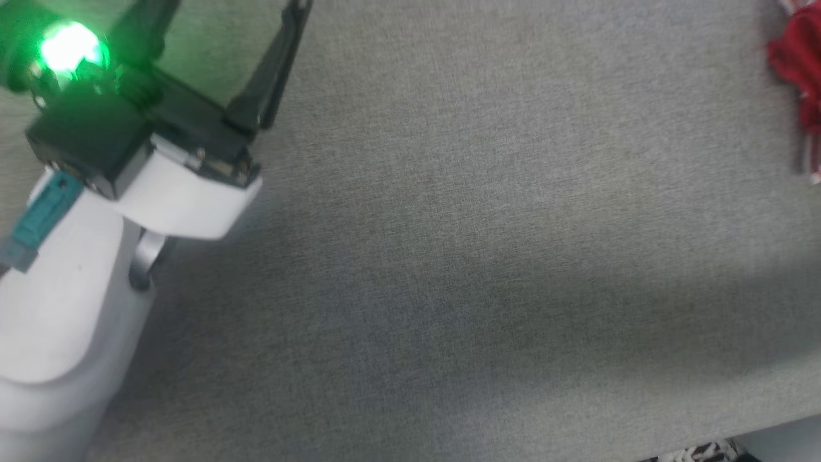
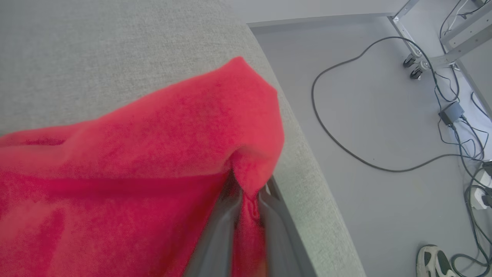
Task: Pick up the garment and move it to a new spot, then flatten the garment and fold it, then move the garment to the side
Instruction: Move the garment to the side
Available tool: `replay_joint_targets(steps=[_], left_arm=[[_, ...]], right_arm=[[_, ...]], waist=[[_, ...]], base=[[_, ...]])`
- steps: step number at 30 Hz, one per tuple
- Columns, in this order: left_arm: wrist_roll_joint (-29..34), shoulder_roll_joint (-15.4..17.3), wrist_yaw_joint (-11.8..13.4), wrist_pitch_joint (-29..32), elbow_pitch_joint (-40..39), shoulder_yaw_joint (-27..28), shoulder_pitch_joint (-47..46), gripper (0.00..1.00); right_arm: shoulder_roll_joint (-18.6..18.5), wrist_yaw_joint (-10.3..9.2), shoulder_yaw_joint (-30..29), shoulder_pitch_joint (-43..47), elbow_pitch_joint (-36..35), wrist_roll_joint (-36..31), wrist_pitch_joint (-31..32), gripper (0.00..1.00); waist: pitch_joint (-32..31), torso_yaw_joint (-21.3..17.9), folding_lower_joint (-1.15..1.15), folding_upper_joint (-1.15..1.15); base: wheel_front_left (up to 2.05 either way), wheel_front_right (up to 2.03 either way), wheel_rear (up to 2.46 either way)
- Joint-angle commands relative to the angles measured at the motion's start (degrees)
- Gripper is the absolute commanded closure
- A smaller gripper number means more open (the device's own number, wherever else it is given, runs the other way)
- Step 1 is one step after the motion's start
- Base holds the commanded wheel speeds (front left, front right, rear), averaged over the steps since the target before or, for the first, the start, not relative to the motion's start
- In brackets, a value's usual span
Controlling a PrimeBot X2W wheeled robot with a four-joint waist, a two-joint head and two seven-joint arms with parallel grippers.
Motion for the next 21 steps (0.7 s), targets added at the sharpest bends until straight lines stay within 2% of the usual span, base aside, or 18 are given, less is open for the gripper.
replay_joint_targets(steps=[1,7,14,16,17,21], left_arm=[[-0.5,0.3,-0.1,-0.3,0.2,-0.4,-1.8,0.00],[-1.1,0.7,-0.1,-0.3,0.9,-1.3,-5.9,0.00],[-1.2,0.7,-0.1,-0.3,1.6,-0.8,-6.7,0.00],[-1.2,0.4,-0.1,-0.3,2.0,-0.4,-5.6,0.00],[-1.3,0.1,-0.1,-0.3,2.2,-0.1,-5.0,0.00],[-1.6,-1.7,-0.1,-0.3,3.1,2.0,-0.7,0.00]], right_arm=[[0.1,-0.08,1.1,-2.5,2.0,-1.1,-1.4,1.00],[-1.6,-0.09,4.1,-9.1,9.7,-6.3,-7.3,1.00],[0.4,-0.08,6.0,-14.9,19.1,-10.2,-12.7,1.00],[0.8,-0.08,6.9,-15.5,20.7,-10.3,-13.9,0.17],[0.7,-0.08,7.4,-15.7,21.3,-10.2,-14.5,0.00],[-0.2,-0.08,10.4,-14.4,21.9,-8.3,-17.7,0.00]], waist=[[2.2,-1.0,0.00,0.00],[3.8,-0.8,0.00,0.00],[3.6,-0.8,0.00,0.00],[2.7,-0.8,0.00,0.00],[2.1,-0.7,0.00,0.00],[-2.6,0.5,0.00,0.00]], base=[[0.00,0.00,0.00],[0.00,0.00,0.00],[0.00,0.00,0.00],[0.00,0.00,0.00],[0.00,0.00,0.00],[0.00,0.00,0.00]])
